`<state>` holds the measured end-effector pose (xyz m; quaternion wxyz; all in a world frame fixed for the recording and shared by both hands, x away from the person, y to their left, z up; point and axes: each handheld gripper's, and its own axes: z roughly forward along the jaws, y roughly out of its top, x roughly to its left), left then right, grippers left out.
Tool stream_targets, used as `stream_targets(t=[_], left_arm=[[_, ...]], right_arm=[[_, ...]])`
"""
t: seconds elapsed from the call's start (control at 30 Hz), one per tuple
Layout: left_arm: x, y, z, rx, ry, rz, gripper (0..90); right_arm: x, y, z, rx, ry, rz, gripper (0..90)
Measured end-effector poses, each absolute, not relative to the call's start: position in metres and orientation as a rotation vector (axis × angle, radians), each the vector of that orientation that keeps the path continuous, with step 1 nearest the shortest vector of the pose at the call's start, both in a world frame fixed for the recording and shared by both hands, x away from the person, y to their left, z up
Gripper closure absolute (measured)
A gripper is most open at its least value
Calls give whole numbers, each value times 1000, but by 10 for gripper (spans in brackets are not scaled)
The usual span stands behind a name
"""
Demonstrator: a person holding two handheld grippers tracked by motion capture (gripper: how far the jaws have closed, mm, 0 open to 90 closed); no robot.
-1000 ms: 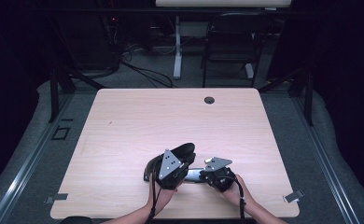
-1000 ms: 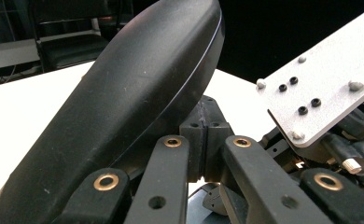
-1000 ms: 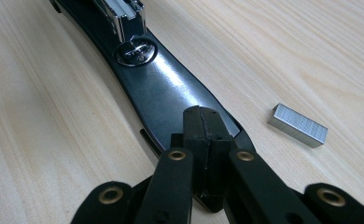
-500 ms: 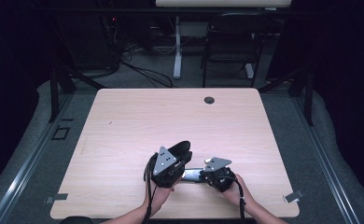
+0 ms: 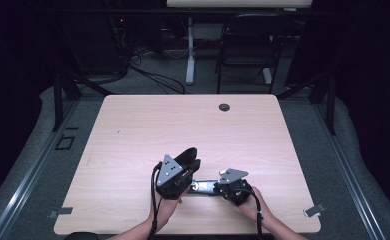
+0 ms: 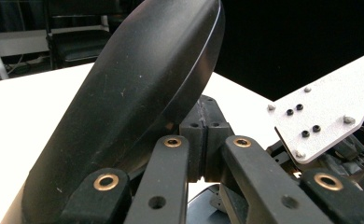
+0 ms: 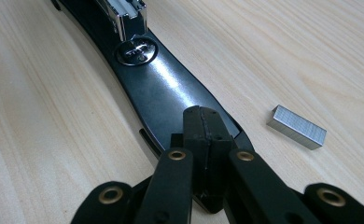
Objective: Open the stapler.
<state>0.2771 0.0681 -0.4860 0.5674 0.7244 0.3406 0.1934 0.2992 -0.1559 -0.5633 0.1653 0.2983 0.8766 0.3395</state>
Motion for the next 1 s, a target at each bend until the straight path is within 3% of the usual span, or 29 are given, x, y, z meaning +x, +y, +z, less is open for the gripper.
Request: stream_targets(t=[1.0], left_arm=[[273, 96, -475, 1636, 829, 514, 900]], right_arm=[[300, -157, -562, 830, 2509, 934, 900]])
